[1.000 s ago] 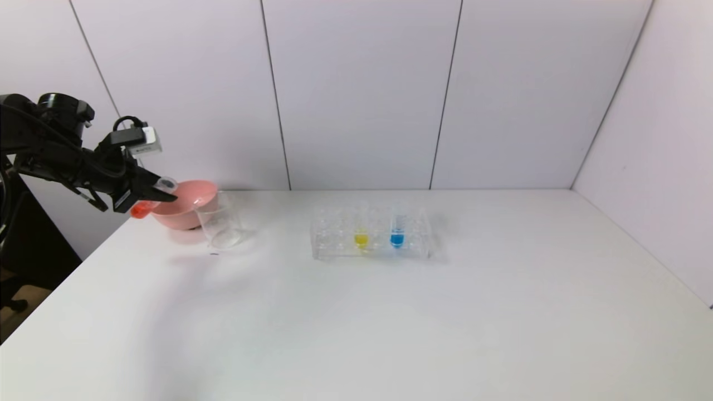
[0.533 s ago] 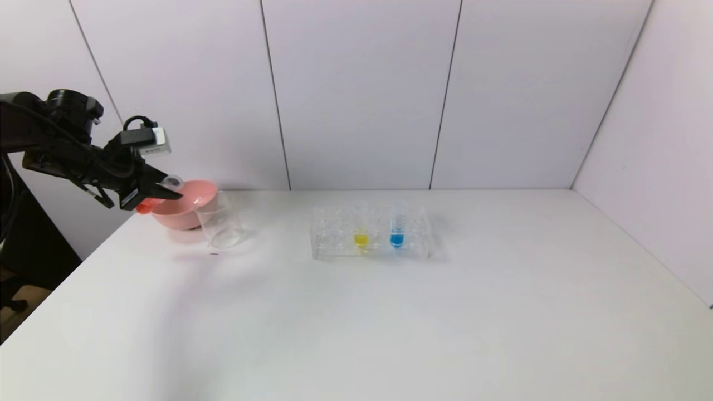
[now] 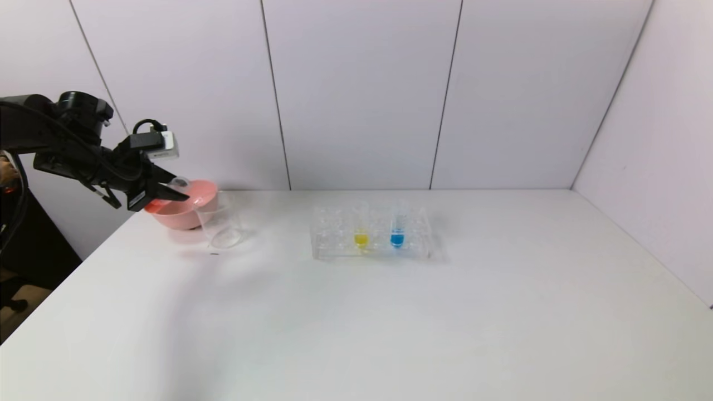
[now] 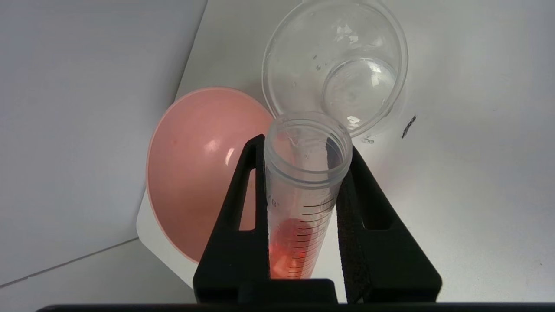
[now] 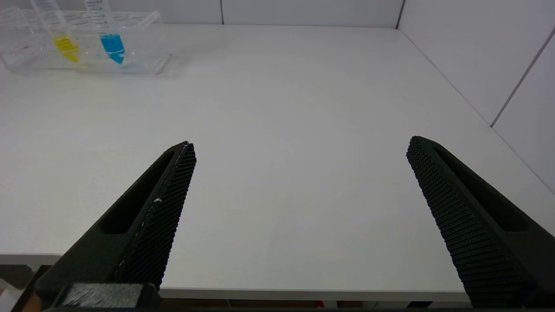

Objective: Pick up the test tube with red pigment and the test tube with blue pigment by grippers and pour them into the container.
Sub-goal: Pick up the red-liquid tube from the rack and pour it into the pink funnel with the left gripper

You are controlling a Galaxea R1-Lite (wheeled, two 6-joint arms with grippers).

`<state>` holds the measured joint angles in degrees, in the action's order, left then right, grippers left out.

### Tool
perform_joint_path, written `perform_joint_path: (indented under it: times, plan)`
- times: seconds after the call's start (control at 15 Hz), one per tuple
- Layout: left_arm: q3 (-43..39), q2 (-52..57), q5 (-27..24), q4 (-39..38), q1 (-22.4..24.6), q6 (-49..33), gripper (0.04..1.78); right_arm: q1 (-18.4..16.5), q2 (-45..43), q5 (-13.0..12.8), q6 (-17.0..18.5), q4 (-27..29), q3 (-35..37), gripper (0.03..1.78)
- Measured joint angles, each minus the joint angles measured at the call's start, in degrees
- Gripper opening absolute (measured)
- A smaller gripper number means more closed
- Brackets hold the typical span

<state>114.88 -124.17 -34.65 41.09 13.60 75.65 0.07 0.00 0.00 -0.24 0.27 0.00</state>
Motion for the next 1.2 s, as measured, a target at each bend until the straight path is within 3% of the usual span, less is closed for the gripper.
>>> perform_joint_path:
  times: [1.2]
  plan:
    - [0.0,-0.5,3.5,-0.3,-1.3,0.5,0.46,0.0,0.0,0.0,0.0,0.0,0.0,1.77]
